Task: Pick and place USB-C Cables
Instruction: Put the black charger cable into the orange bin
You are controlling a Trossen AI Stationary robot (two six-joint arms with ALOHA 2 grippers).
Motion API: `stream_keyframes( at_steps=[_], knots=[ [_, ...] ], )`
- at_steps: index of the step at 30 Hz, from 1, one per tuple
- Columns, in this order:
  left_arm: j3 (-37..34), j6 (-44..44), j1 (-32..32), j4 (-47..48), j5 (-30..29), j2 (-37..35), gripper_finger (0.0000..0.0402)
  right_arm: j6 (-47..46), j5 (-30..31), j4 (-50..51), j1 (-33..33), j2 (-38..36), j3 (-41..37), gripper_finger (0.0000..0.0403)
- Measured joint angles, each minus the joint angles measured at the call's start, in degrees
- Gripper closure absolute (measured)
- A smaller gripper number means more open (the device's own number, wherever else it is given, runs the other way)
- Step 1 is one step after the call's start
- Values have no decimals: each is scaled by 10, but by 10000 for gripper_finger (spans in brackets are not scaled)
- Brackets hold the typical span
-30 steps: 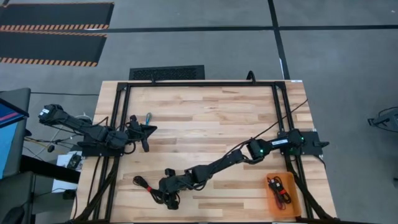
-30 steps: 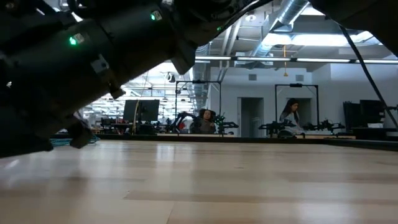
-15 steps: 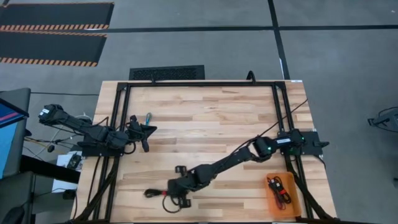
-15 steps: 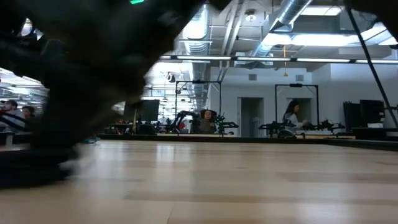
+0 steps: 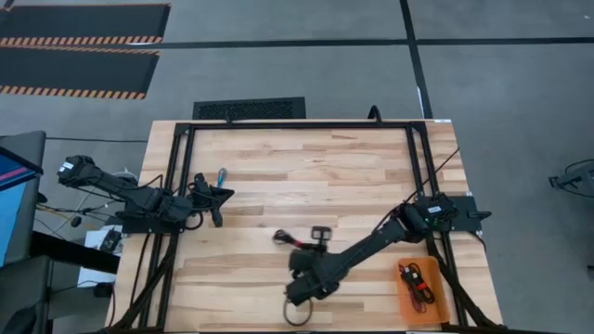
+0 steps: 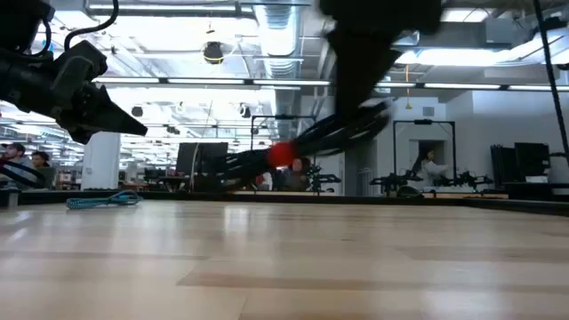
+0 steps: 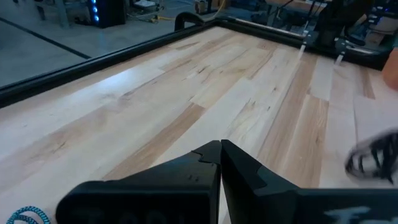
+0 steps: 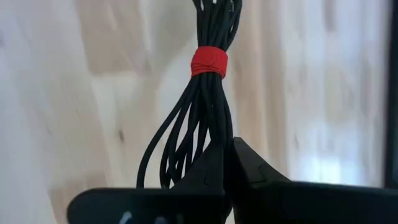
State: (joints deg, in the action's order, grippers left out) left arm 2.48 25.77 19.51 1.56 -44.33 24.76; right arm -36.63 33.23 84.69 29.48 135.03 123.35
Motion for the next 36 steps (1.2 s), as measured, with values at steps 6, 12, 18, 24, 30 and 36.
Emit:
stream_keyframes(
  at_steps=[6,12,18,24,30,36],
  knots=[
    [0,-5,0,1,-18,0,401,-122,-6,44,49,-63,-48,388],
    [0,-16,0,1,-65,0,401,-300,-29,54,97,-177,-187,391],
    [0,-43,0,-22,-101,0,401,-495,-96,53,163,-298,-333,391],
    [0,-52,0,-26,-132,0,401,-683,-116,54,258,-397,-419,391],
    [0,-52,0,-25,-134,0,401,-810,-254,54,360,-456,-440,390],
    [0,-36,0,-18,-123,0,401,-907,-389,51,442,-468,-440,390]
  ],
)
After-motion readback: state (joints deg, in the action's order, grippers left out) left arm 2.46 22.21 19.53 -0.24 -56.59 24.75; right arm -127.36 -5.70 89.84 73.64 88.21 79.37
